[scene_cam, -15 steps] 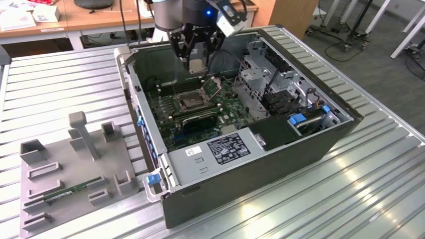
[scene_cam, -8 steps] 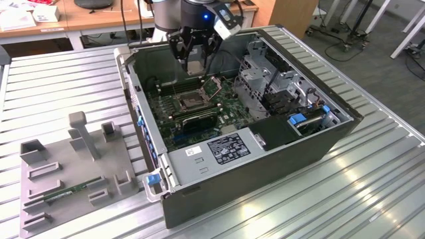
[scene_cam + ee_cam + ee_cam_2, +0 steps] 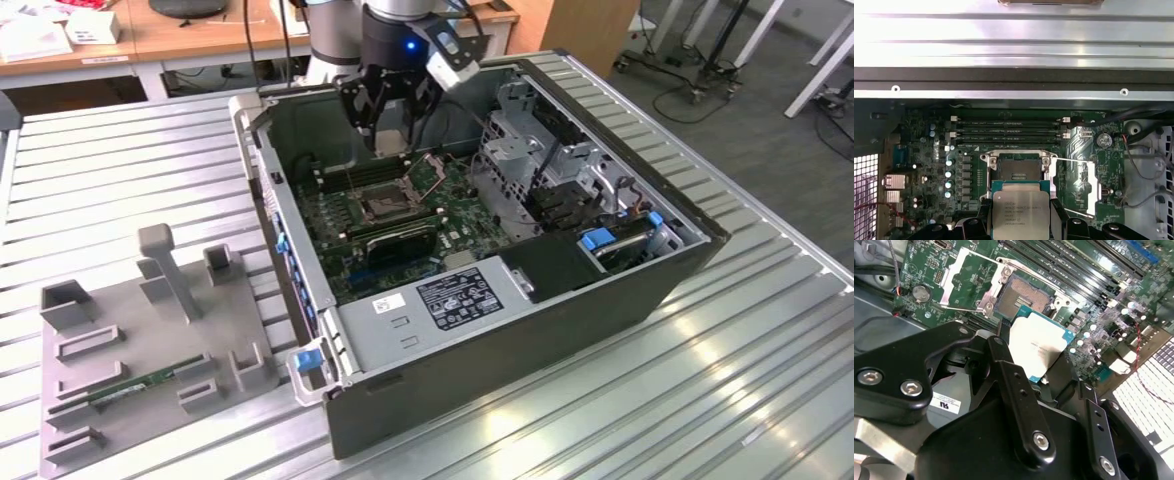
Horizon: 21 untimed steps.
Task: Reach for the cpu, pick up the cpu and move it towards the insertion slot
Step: 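Pick up the cpu and move it towards the insertion slot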
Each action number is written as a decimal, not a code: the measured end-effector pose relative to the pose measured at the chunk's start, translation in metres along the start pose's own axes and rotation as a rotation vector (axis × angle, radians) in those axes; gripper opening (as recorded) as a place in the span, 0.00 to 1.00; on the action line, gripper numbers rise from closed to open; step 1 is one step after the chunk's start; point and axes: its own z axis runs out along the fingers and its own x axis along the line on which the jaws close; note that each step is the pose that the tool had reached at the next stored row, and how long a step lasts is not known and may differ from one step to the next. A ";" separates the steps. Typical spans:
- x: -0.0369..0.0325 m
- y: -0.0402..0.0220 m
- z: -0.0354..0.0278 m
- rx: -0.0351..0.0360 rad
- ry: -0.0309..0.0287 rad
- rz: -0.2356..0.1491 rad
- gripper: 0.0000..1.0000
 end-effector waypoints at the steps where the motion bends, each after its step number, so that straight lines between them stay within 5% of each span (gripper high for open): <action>1: 0.0000 0.0003 0.0017 0.0000 0.0000 0.000 0.54; 14: 0.0000 0.0051 0.0206 -0.0001 -0.0001 0.002 0.54; 21: 0.0000 0.0051 0.0212 0.0001 0.0000 0.002 0.54</action>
